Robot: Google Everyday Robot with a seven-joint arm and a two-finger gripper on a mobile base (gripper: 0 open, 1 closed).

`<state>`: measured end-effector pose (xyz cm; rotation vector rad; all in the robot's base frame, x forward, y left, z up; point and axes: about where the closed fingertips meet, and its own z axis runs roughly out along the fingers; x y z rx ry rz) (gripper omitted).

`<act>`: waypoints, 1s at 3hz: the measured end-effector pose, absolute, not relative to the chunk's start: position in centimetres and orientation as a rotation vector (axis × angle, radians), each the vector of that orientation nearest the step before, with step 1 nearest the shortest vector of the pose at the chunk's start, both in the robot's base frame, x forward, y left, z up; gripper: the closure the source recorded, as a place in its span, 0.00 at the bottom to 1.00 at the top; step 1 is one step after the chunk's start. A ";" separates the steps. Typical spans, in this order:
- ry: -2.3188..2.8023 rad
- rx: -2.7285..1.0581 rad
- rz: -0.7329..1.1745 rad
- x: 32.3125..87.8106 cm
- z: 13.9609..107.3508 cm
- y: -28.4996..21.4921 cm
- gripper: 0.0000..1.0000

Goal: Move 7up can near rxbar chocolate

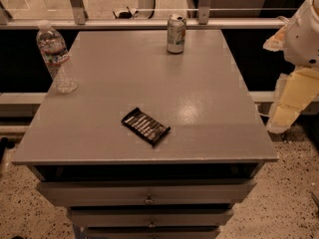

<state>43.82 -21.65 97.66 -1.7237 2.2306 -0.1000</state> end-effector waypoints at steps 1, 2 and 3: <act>2.230 -1.724 -0.100 43.8 97.7 -21.7 0.00; 2.192 -1.648 -0.033 48.0 95.8 -21.4 0.00; 2.134 -1.503 0.035 56.8 93.2 -20.3 0.00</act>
Offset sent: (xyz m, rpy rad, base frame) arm 0.0834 0.0004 -0.0449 0.2002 -0.0454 -0.0249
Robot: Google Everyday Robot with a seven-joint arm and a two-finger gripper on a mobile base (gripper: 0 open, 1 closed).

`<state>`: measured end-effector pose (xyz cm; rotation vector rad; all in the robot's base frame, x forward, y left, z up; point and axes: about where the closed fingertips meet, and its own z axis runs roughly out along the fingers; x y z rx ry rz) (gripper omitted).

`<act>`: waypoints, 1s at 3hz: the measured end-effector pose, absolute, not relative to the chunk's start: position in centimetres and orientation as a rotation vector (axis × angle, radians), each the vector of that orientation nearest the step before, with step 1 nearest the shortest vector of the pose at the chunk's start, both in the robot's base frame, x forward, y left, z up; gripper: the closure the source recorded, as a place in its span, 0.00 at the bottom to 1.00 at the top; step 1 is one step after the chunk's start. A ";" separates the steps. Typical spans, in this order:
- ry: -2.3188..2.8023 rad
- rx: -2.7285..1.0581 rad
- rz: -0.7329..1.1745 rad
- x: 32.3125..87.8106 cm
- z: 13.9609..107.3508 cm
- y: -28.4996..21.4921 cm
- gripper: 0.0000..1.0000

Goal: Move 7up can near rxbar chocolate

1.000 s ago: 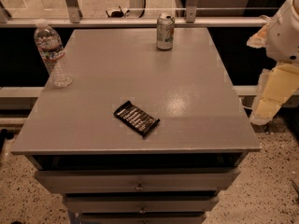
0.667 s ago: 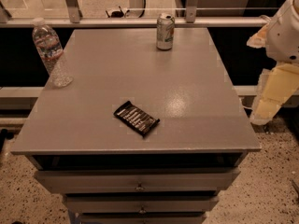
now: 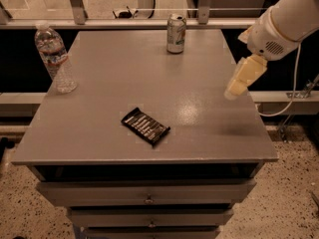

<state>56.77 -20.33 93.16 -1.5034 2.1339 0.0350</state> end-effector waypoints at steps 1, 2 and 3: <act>2.047 -1.386 0.089 63.3 92.5 -18.4 0.00; 1.951 -1.215 0.151 69.2 92.6 -16.4 0.00; 1.863 -1.053 0.175 74.3 93.3 -14.8 0.00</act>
Offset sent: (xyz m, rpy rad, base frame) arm 0.2101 0.0558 0.0165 0.5257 -0.3847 -0.1955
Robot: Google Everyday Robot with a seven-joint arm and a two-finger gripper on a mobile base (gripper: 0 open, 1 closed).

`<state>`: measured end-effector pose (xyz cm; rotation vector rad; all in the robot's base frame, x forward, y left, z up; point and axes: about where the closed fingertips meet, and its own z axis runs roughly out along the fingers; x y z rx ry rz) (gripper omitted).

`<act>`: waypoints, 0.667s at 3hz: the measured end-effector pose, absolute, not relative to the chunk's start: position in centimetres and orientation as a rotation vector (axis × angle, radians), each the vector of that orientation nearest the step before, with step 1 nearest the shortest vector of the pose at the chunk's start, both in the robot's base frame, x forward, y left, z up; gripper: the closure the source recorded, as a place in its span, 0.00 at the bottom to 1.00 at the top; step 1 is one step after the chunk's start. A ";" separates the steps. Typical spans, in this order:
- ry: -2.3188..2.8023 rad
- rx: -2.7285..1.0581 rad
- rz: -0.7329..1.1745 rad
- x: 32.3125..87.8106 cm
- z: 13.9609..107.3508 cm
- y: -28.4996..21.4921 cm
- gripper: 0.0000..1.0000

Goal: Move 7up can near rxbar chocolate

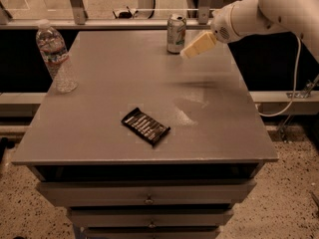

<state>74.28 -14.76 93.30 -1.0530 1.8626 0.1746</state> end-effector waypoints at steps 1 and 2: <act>1.815 -0.946 0.205 77.9 93.7 -13.6 0.00; 1.800 -0.871 0.242 80.7 93.4 -12.6 0.00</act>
Offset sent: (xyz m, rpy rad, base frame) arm 0.0993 0.0264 0.0020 0.2425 -0.0754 -0.1193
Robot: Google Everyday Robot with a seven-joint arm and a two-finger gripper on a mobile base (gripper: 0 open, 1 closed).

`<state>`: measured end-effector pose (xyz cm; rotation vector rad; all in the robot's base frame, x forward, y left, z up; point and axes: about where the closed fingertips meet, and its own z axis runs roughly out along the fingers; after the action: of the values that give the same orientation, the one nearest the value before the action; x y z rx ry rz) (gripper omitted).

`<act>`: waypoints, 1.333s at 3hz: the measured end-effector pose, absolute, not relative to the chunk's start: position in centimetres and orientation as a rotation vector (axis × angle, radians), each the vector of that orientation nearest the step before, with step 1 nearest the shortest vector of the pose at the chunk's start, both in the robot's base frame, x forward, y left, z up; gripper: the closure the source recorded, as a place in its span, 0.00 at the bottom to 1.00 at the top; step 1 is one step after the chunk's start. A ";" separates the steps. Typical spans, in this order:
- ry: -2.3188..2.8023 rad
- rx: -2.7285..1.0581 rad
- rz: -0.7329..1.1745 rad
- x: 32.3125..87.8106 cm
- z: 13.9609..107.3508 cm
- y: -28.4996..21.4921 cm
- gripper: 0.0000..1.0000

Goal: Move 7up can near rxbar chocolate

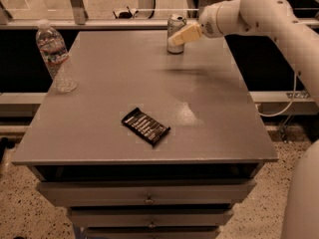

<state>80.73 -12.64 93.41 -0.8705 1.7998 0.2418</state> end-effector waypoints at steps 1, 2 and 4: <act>1.797 -0.813 0.288 82.9 92.8 -12.4 0.00; 1.806 -0.758 0.347 85.0 91.9 -11.9 0.00; 1.822 -0.757 0.413 86.0 90.6 -10.1 0.23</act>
Offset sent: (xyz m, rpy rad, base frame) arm 0.0634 -0.0021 -0.0182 0.1775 0.0493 -0.0600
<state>86.04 -10.09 90.63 -0.7572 1.8222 0.4133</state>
